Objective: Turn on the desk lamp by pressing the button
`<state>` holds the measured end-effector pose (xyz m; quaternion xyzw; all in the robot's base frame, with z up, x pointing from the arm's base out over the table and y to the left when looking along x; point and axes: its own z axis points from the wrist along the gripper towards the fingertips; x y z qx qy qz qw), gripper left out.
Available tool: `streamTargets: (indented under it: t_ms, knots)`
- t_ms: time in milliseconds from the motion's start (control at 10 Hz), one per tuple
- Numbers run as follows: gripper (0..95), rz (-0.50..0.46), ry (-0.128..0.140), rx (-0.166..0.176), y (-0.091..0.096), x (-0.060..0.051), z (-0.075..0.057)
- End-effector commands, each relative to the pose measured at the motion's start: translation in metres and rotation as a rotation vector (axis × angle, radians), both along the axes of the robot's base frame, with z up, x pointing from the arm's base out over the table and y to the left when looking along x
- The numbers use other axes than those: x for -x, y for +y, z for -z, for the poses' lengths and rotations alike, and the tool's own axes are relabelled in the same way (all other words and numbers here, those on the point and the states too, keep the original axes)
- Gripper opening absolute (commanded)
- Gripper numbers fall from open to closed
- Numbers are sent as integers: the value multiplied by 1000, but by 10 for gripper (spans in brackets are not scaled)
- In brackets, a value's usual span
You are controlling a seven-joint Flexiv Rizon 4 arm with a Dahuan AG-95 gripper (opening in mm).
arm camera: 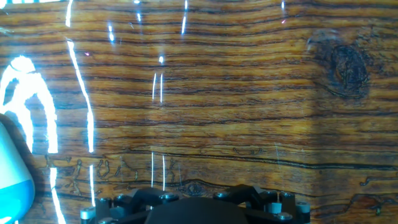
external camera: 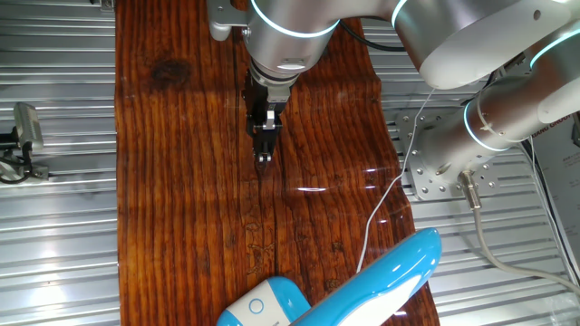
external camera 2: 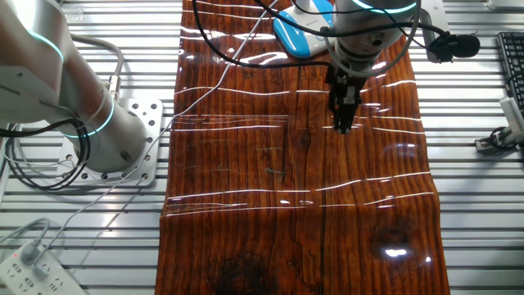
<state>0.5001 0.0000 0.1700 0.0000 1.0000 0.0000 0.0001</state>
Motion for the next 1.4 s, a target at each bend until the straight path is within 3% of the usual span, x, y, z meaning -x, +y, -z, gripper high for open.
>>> streamTargets:
  t_ms: [100,300,600,900,1000,1400]
  knots:
    - [0,-69,90,-59,0,0,0]
    - [0,-45,92,-110,0,0,0]
    - [0,-45,94,-107,0,0,0]
    - [0,-46,100,-88,0,0,0]
    - [0,-53,101,-64,0,0,0]
    - [0,-54,90,-40,0,0,0]
